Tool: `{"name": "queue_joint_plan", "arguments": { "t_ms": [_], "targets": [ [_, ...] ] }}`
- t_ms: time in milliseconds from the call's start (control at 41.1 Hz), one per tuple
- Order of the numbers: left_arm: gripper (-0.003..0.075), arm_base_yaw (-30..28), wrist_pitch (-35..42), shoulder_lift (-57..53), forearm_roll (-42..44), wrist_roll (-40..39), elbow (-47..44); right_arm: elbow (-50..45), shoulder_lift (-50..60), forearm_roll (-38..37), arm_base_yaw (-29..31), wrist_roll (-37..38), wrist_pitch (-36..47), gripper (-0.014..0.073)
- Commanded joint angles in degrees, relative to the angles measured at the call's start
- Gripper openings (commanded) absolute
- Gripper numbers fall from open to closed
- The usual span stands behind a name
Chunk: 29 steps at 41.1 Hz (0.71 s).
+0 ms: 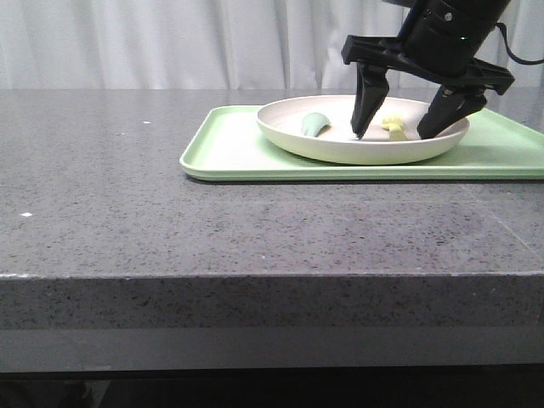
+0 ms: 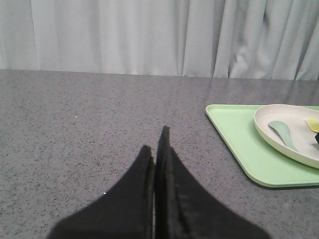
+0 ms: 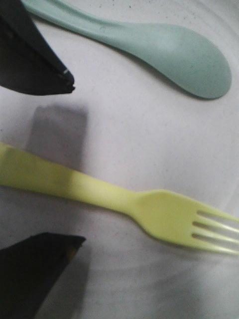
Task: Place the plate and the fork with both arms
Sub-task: 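Lower the right gripper and grasp the yellow fork's handle, then lift the fork with the right gripper and lay it beside the plate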
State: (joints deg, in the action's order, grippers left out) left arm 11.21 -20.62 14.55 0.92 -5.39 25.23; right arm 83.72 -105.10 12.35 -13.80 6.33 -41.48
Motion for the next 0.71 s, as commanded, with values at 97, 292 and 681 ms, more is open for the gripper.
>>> {"name": "queue_joint_plan", "arguments": {
  "t_ms": [97, 292, 681],
  "targets": [
    [-0.0018, -0.07, 4.63, 0.47, -0.12, -0.59, 1.51, 1.77, 2.40, 0.37, 0.41, -0.13, 1.45, 0.0459],
    [-0.0018, -0.07, 4.63, 0.47, -0.12, -0.59, 1.51, 1.77, 2.40, 0.37, 0.41, -0.13, 1.27, 0.0194],
    [-0.0018, -0.07, 4.63, 0.47, -0.12, -0.59, 1.51, 2.35, 2.40, 0.44, 0.41, -0.13, 1.14, 0.0097]
  ]
}}
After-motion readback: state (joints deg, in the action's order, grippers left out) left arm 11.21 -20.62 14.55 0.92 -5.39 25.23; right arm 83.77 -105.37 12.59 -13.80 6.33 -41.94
